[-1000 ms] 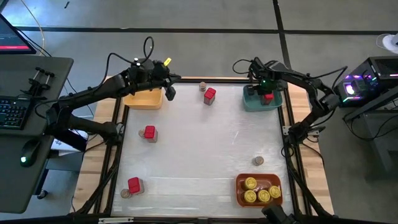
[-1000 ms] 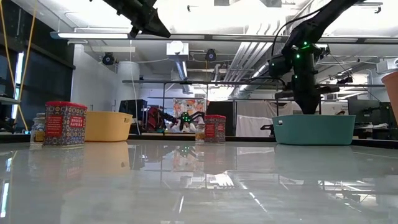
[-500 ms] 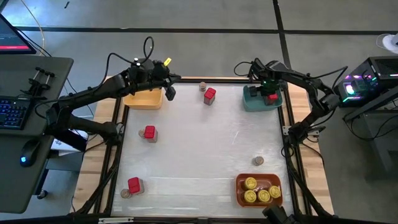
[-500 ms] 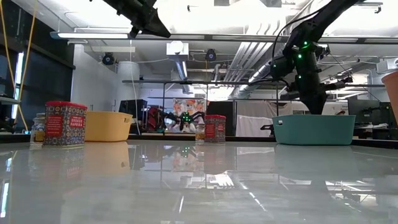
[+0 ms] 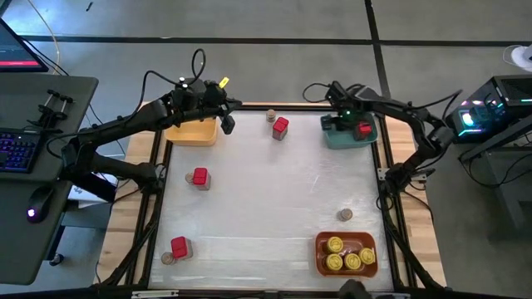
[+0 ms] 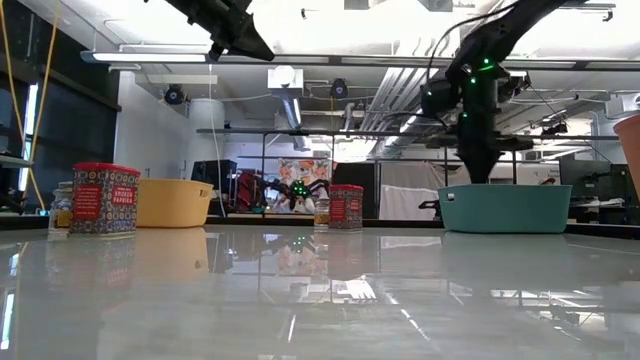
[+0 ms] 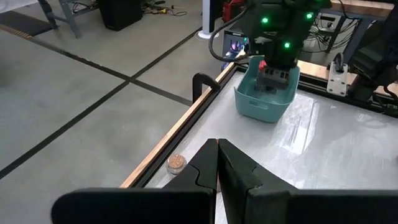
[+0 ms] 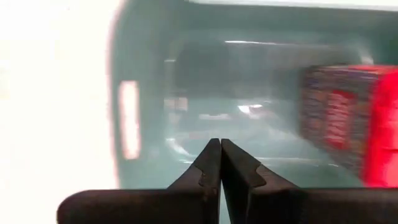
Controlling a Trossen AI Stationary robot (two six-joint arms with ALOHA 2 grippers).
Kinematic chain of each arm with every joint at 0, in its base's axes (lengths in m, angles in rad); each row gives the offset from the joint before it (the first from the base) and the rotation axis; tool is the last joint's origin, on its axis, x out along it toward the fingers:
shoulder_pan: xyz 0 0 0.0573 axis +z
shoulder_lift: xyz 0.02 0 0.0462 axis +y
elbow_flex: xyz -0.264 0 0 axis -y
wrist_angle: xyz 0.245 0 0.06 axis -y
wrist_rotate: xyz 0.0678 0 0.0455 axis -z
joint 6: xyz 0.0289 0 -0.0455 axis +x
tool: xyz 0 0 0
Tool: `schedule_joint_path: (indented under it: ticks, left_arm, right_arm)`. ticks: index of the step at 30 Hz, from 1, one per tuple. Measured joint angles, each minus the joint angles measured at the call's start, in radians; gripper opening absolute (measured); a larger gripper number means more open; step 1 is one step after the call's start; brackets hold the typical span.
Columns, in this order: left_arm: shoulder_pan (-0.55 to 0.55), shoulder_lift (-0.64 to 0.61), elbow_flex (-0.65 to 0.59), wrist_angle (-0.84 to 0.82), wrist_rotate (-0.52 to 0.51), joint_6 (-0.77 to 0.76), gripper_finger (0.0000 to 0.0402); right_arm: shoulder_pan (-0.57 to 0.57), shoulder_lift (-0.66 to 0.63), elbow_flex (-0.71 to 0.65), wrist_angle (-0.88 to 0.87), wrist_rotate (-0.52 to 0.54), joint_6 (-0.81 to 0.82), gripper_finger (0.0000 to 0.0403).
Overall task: Sort spices by type
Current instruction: Adjust the green bin
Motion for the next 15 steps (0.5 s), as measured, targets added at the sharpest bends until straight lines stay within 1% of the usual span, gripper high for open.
schedule_joint_path:
  ticks: [2,5,12,15]
  left_arm:
    - [0.0,0.0,0.0,-0.002,-0.002,0.0,0.0]
    - [0.0,0.0,0.0,-0.004,-0.006,0.0,0.0]
    - [0.0,0.0,0.0,-0.016,-0.006,0.035,0.0]
    - [0.0,0.0,0.0,-0.017,-0.006,0.035,0.0]
  right_arm:
    - [0.04,0.0,0.0,0.02,0.0,0.033,0.0]
    - [0.083,0.0,0.0,0.026,0.035,0.081,0.0]
    - [0.112,0.0,0.0,0.029,0.04,0.135,0.0]
    - [0.121,0.0,0.0,0.039,0.025,0.155,0.0]
